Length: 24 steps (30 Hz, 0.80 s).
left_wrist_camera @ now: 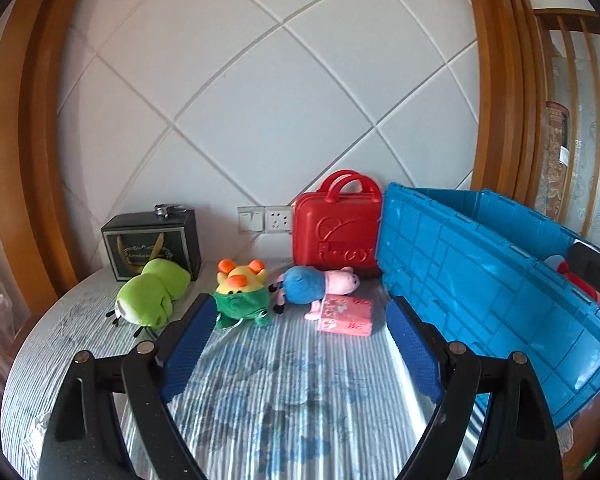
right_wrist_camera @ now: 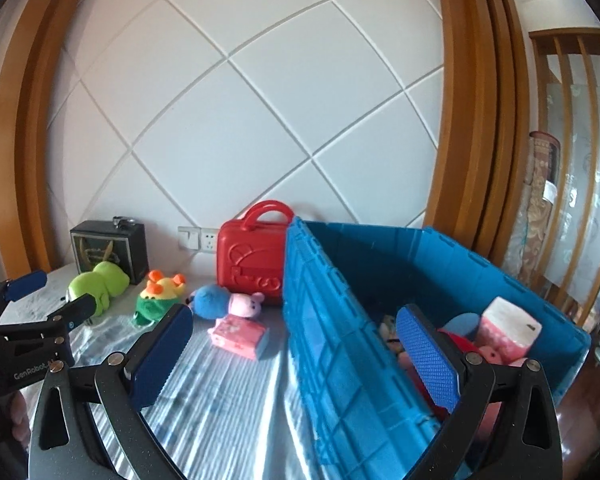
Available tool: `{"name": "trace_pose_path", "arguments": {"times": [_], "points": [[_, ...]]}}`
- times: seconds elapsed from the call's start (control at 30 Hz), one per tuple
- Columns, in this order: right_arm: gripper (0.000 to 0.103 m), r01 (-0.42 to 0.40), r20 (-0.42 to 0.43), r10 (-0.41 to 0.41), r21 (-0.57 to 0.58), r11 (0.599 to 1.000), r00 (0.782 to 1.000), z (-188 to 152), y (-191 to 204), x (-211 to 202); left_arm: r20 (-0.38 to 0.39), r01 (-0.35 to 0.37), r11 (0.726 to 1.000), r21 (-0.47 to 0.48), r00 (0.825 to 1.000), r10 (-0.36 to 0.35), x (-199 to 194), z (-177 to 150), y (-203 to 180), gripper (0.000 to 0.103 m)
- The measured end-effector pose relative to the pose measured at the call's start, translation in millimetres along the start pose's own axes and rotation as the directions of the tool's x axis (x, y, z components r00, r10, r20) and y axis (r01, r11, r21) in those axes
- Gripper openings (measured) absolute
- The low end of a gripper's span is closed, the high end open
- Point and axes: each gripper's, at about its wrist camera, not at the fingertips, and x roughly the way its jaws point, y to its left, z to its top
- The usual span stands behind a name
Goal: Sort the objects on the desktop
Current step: 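Withdraw both open tools from the crate back over the bed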
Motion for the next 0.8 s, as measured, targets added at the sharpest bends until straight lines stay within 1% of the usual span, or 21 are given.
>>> {"name": "trace_pose_path", "arguments": {"times": [0.1,0.2,0.27,0.4,0.6,0.8], "points": [[0.103,-0.026,-0.043,0.026,0.004,1.0,0.999,-4,21,16,-0.037,-0.042,0.999,-0.02,0.998,0.041,11,-9,31,0.087],[0.103,-0.053,-0.094,0.053,0.006,0.999,0.994,-10,37,36,-0.067,-0.08,0.996,-0.028,0.995,0.078,22,-16,54,0.087],[0.103,-0.075,-0.113,0.075,0.01,0.997,0.991,-13,44,50,-0.084,-0.106,0.994,-0.029,0.991,0.104,29,-21,66,0.087],[0.103,-0.108,-0.152,0.109,0.01,0.994,0.982,-22,58,84,-0.127,-0.136,0.99,-0.037,0.983,0.13,51,-29,81,0.087],[0.103,-0.162,-0.26,0.151,-0.023,0.986,0.954,-44,74,149,-0.201,-0.158,0.986,-0.05,0.969,0.145,99,-38,90,0.087],[0.103,-0.2,-0.357,0.184,-0.009,0.98,0.916,-63,85,230,-0.274,-0.182,0.983,-0.029,0.947,0.167,158,-47,93,0.087]]}}
